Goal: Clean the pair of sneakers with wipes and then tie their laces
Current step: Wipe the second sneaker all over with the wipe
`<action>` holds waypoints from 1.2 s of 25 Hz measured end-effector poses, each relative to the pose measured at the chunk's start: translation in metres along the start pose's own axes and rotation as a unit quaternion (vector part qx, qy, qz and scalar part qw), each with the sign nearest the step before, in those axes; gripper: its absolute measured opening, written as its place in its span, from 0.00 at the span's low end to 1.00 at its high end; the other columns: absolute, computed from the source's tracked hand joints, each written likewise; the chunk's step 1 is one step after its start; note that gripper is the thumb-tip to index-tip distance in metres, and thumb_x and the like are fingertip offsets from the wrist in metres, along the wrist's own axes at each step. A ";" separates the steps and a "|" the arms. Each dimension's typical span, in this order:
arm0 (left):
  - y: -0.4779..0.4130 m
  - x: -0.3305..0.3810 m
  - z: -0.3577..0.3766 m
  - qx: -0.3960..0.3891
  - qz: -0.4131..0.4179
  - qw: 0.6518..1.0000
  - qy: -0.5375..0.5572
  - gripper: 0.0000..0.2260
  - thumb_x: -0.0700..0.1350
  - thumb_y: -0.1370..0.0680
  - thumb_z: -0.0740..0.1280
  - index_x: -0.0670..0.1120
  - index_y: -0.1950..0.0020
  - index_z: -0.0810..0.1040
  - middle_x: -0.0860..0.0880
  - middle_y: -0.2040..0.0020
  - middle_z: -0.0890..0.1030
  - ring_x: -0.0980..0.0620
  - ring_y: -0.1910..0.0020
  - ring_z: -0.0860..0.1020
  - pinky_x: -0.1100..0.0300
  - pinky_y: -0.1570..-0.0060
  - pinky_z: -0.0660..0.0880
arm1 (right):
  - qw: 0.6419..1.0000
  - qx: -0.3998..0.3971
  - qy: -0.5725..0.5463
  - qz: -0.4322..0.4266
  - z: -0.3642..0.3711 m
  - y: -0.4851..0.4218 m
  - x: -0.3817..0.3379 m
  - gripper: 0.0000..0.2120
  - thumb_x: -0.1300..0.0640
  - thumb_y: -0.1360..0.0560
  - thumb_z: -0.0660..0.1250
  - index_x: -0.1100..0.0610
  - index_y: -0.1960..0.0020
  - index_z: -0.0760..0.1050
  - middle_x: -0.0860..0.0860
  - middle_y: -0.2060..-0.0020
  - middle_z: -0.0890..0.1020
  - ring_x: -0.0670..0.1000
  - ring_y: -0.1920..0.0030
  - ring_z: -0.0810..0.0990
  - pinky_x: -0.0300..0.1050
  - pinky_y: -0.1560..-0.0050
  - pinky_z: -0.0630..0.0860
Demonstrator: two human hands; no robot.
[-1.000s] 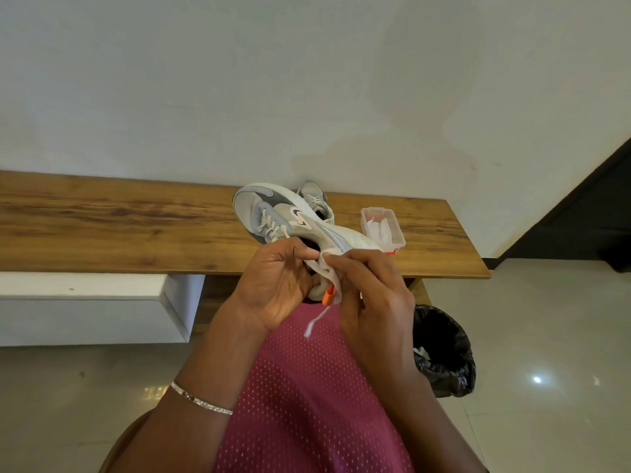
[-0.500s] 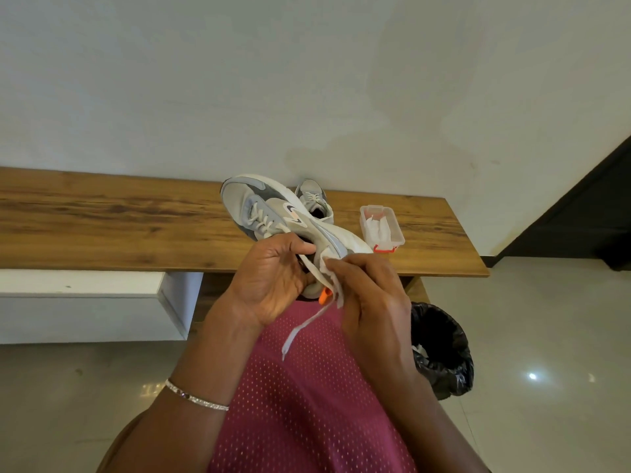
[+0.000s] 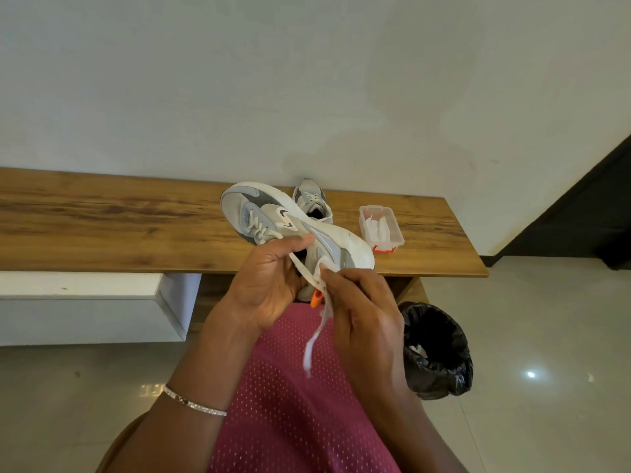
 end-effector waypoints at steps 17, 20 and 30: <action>0.004 -0.006 0.009 0.094 0.013 0.994 -0.053 0.19 0.52 0.20 0.66 0.49 0.30 0.74 0.44 0.42 0.85 0.46 0.46 0.85 0.54 0.58 0.82 | 0.998 0.056 0.011 0.034 -0.003 -0.006 0.012 0.09 0.58 0.21 0.67 0.60 0.46 0.83 0.52 0.57 0.79 0.49 0.57 0.78 0.45 0.64 0.78; 0.004 -0.013 0.015 0.084 0.016 0.996 -0.030 0.20 0.51 0.19 0.66 0.51 0.27 0.71 0.43 0.39 0.83 0.45 0.44 0.84 0.53 0.58 0.82 | 0.996 0.066 0.046 0.038 -0.004 -0.028 0.014 0.07 0.62 0.24 0.71 0.60 0.47 0.83 0.52 0.58 0.78 0.49 0.57 0.77 0.42 0.61 0.75; 0.001 -0.002 0.000 0.126 0.084 0.987 -0.045 0.19 0.49 0.19 0.66 0.53 0.28 0.70 0.46 0.40 0.83 0.48 0.46 0.85 0.51 0.55 0.83 | 0.998 0.044 0.045 0.015 0.000 -0.011 0.011 0.07 0.61 0.23 0.70 0.61 0.47 0.83 0.52 0.61 0.77 0.49 0.61 0.75 0.42 0.66 0.74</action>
Point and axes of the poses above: each hand's wrist, its own y-axis away from the middle knuckle, its own z-axis out of the palm, x = y × z, the point moved 8 cm from there along -y, towards the middle knuckle
